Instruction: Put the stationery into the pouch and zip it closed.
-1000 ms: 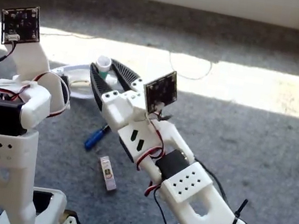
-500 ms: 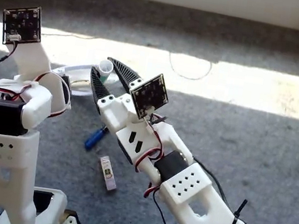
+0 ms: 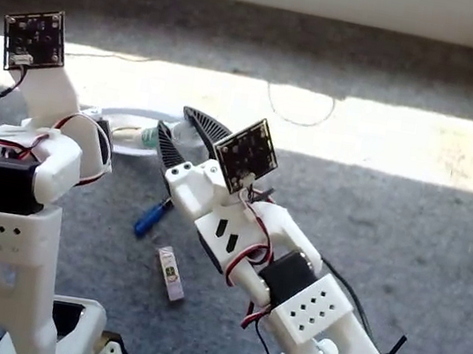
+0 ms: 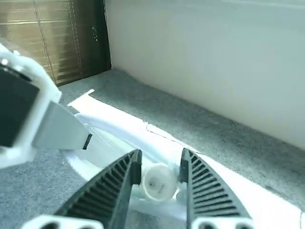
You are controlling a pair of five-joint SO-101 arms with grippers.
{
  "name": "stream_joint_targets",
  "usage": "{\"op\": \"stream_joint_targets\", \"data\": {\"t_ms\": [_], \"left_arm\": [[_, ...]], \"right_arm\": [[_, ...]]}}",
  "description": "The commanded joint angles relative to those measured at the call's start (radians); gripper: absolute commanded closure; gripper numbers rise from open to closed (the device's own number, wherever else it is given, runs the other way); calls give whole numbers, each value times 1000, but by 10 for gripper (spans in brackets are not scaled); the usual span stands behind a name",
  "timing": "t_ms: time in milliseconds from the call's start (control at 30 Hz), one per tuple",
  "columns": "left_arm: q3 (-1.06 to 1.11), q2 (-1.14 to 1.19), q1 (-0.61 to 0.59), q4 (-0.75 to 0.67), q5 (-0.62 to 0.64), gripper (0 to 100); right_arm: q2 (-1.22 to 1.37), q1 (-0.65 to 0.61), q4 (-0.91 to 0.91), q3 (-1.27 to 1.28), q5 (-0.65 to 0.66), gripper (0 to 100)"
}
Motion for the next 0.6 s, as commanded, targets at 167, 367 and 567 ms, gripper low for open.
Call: {"op": "stream_joint_targets", "data": {"t_ms": [167, 367, 567], "left_arm": [[-5, -13, -58, -20, -8, 993], [-5, -19, -111, -20, -8, 993], [-15, -21, -185, -20, -6, 993]], "right_arm": [[-47, 8, 62, -117, 11, 872], [-38, 67, 285, -263, 11, 874], [-36, 122, 473, -421, 11, 874]]}}
